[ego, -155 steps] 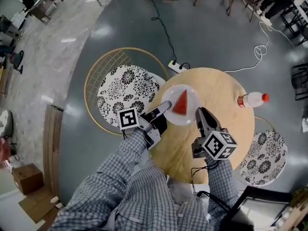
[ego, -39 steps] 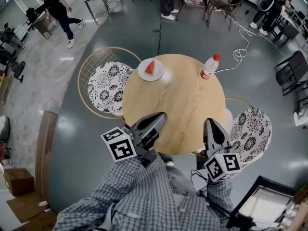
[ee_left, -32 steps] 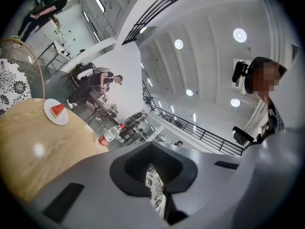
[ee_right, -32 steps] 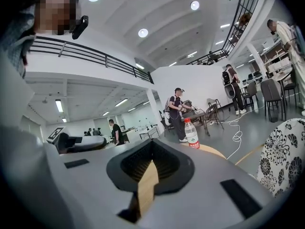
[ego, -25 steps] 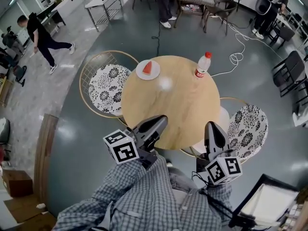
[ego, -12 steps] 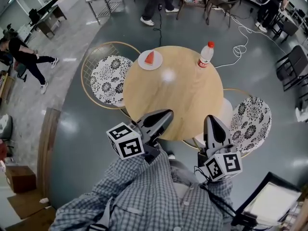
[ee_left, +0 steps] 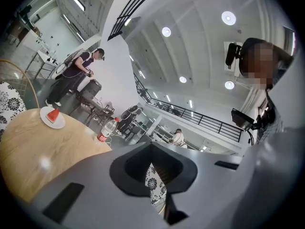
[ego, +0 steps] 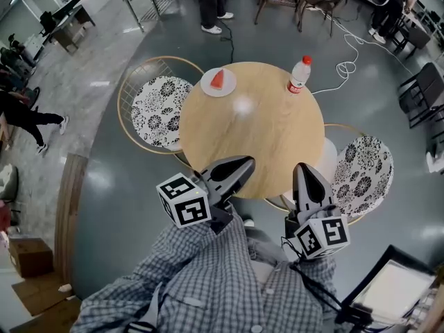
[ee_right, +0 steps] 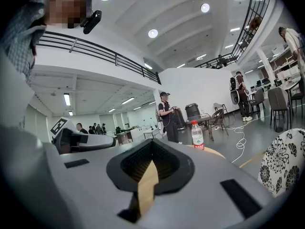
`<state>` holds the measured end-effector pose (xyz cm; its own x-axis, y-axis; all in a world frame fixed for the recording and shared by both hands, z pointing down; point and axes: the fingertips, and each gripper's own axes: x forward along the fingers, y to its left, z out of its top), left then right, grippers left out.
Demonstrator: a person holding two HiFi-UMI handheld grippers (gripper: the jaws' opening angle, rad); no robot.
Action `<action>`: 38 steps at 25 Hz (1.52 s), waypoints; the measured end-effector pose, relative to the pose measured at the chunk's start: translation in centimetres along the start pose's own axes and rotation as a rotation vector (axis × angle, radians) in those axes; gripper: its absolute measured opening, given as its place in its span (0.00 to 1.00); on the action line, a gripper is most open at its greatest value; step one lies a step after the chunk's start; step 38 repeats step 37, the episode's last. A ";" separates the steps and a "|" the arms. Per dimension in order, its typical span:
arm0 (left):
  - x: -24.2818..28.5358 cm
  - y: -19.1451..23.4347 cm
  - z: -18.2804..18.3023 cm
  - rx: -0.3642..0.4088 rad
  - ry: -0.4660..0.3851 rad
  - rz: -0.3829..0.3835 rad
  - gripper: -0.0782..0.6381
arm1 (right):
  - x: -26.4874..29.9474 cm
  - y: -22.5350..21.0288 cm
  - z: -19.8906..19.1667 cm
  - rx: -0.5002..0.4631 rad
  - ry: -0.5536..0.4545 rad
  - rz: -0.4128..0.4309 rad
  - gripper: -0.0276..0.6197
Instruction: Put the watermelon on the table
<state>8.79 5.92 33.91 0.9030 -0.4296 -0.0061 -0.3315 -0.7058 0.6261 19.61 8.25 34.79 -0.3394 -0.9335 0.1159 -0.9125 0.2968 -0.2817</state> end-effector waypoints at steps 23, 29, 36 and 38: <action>0.4 0.0 -0.1 -0.010 0.008 -0.005 0.12 | 0.2 0.4 0.2 -0.004 0.005 -0.001 0.05; 0.3 0.3 -0.5 -0.014 0.015 0.006 0.12 | 0.5 0.4 -0.2 0.004 0.004 0.007 0.05; 0.4 0.4 -0.7 -0.014 0.025 0.006 0.12 | 0.6 0.4 -0.4 -0.002 0.010 0.006 0.05; 0.3 0.5 -0.5 -0.011 0.026 0.010 0.12 | 0.8 0.5 -0.4 -0.003 0.010 0.008 0.05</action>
